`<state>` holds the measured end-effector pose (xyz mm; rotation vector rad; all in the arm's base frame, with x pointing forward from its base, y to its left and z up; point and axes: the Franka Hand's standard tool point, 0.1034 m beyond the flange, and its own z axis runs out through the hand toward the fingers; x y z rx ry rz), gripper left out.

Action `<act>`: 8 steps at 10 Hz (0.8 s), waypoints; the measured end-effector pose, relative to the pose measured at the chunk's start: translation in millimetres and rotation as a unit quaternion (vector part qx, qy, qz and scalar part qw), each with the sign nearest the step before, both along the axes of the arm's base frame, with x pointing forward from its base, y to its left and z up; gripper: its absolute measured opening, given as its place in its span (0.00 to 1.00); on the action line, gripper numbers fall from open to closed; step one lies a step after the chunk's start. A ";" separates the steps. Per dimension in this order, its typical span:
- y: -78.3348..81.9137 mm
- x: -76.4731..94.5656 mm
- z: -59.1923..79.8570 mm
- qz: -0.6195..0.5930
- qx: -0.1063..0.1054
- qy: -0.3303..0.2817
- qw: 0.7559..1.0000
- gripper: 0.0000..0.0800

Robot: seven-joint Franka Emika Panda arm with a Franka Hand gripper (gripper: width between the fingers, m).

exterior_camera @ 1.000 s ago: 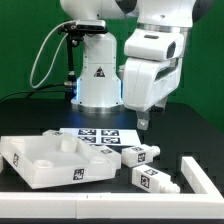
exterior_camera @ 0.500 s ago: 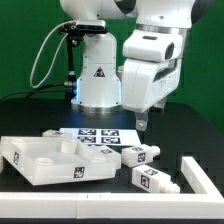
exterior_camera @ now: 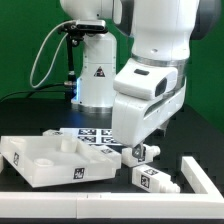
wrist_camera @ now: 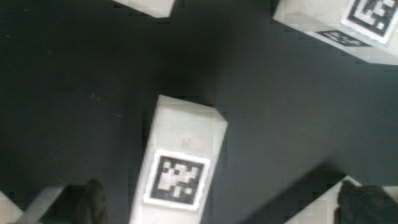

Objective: Assemble one leg

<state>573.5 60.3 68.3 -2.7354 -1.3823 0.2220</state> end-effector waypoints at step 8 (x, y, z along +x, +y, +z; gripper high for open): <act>-4.2 12.4 -53.9 0.001 0.014 -0.045 0.999 0.81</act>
Offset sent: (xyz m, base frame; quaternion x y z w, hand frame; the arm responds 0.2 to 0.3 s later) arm 0.0076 0.0034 -0.0323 -0.0211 0.0348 0.0144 0.9991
